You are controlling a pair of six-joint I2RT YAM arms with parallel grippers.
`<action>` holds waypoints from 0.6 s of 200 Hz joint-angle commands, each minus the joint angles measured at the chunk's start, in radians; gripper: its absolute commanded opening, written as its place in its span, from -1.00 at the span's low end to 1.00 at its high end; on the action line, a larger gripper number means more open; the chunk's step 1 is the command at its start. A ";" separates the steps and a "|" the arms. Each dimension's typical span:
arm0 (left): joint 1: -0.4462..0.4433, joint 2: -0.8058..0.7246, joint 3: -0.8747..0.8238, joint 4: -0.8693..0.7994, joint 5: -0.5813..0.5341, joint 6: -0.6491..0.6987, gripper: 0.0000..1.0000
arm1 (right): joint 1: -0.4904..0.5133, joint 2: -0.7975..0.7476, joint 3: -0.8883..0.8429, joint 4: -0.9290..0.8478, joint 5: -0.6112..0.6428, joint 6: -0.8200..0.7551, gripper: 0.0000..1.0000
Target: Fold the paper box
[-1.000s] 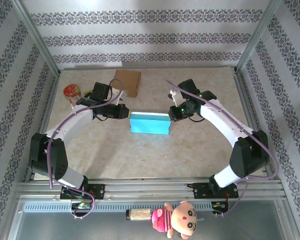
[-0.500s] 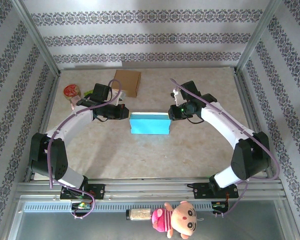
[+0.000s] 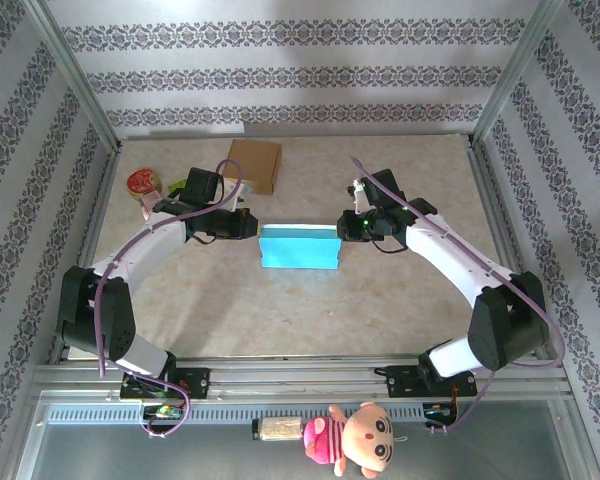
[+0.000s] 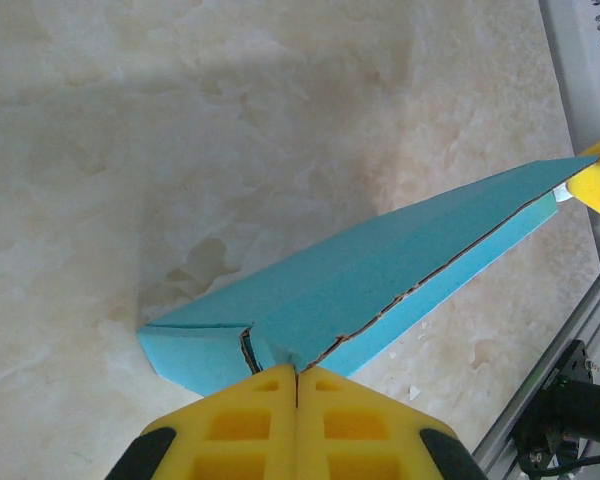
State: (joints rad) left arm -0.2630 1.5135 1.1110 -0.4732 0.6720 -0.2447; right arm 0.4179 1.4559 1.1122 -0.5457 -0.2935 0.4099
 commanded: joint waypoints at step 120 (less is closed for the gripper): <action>-0.048 -0.038 -0.092 -0.002 -0.011 -0.023 -1.00 | 0.098 -0.024 -0.098 -0.074 0.153 -0.040 -0.74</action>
State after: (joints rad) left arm -0.2695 1.4704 1.0534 -0.4400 0.6571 -0.2516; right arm 0.4915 1.4197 1.0679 -0.5114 -0.1558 0.3939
